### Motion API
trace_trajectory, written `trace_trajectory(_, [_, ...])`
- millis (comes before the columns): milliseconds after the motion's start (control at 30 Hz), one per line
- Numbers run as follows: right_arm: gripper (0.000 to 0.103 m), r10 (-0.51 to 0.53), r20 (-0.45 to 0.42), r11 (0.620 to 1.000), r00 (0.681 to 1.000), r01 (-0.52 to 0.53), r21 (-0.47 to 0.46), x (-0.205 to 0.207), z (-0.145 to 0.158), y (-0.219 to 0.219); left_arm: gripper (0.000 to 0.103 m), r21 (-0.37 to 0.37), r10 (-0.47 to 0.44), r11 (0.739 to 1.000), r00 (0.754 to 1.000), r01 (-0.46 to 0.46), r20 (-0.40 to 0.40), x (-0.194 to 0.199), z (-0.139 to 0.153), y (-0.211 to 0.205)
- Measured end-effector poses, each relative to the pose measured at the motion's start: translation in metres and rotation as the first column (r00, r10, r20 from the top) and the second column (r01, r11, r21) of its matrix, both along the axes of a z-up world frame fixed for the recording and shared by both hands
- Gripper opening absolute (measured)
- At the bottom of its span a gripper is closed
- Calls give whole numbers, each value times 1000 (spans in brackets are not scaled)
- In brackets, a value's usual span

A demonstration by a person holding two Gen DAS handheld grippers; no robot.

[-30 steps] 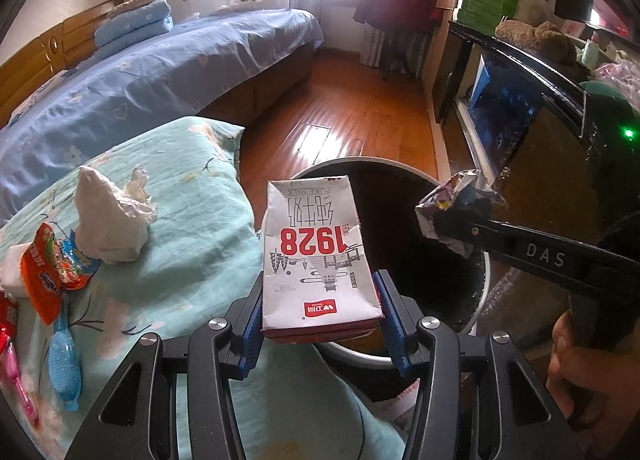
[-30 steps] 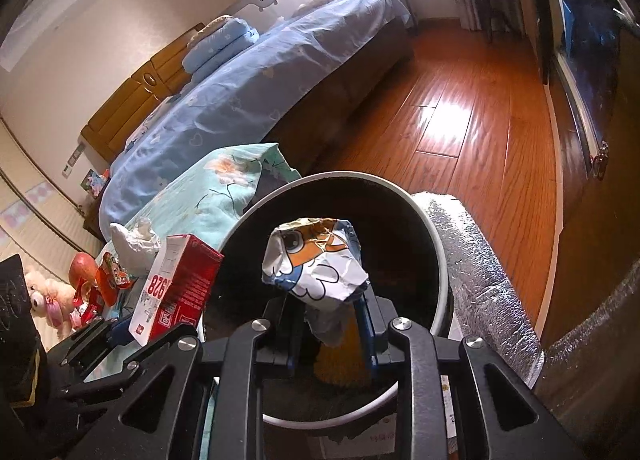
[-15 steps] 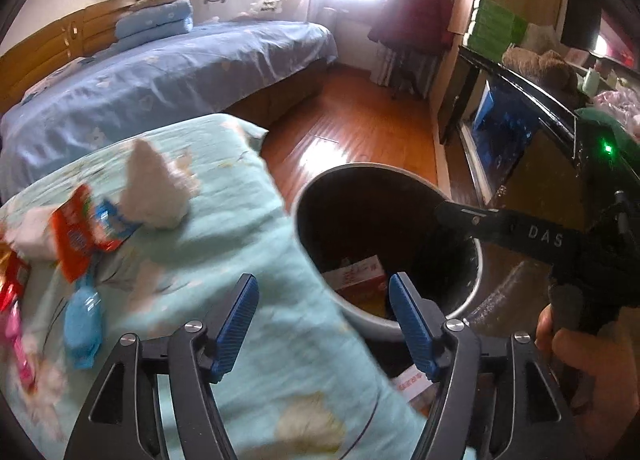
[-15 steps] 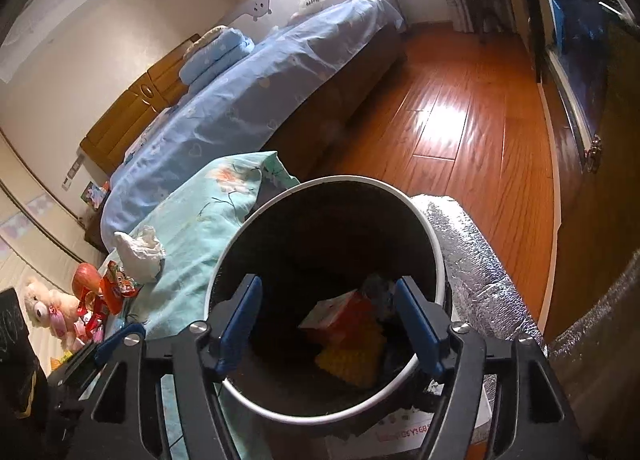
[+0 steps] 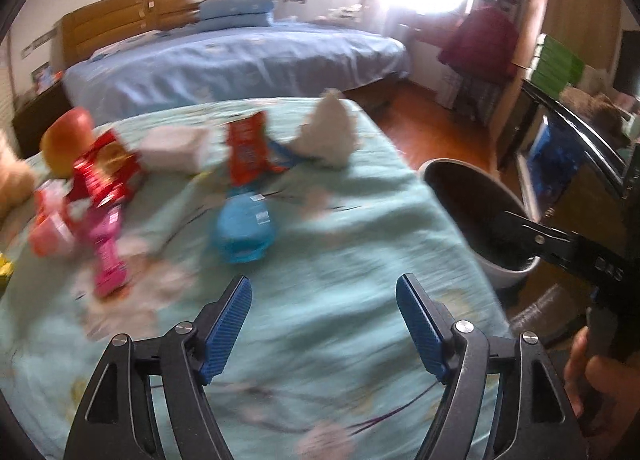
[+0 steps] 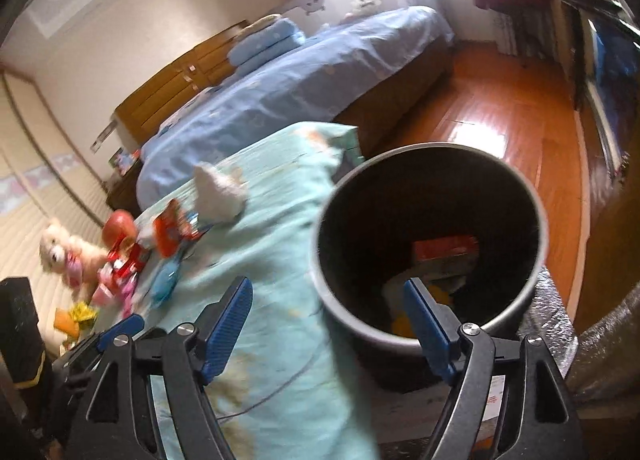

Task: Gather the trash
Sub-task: 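Grasp the pink brush with the left tool while the right grasps the blue brush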

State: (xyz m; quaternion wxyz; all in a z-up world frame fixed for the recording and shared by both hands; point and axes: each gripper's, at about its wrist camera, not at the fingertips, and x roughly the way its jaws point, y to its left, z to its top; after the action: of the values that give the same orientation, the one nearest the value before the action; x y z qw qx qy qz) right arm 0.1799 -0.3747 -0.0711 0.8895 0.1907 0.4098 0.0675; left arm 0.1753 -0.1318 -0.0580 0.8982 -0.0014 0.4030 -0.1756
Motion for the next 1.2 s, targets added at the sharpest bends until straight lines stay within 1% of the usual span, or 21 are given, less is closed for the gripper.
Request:
trace_trajectory(100, [82, 48, 19, 999, 999, -47, -22, -4, 6, 26, 75, -2, 39, 999, 999, -39, -6, -3, 2, 20])
trace_trajectory(233, [82, 103, 28, 994, 994, -102, -27, -6, 8, 54, 74, -8, 102, 995, 994, -102, -29, -8, 2, 49])
trace_trajectory(500, [82, 199, 6, 980, 980, -199, -29, -1, 1, 106, 74, -1, 200, 980, 980, -200, -25, -18, 7, 96])
trace_trajectory(700, [82, 246, -6, 968, 969, -246, -45, 8, -2, 134, 74, -7, 259, 966, 965, -260, -33, -14, 7, 126])
trace_trajectory(933, [82, 295, -26, 951, 955, -296, -89, 24, -8, 161, 74, -10, 273, 962, 961, -274, -50, 2, 2, 143])
trace_trajectory(1100, [81, 320, -29, 939, 947, -321, -120, 37, -10, 176, 74, -15, 252, 967, 965, -254, -68, 23, -6, 139])
trace_trajectory(1133, [80, 323, -31, 938, 946, -325, -121, 39, -10, 178, 74, -4, 253, 967, 965, -254, -65, 27, -6, 137])
trace_trajectory(1200, [75, 332, -38, 934, 943, -334, -125, 45, -13, 182, 74, 14, 255, 967, 965, -255, -60, 36, -9, 134])
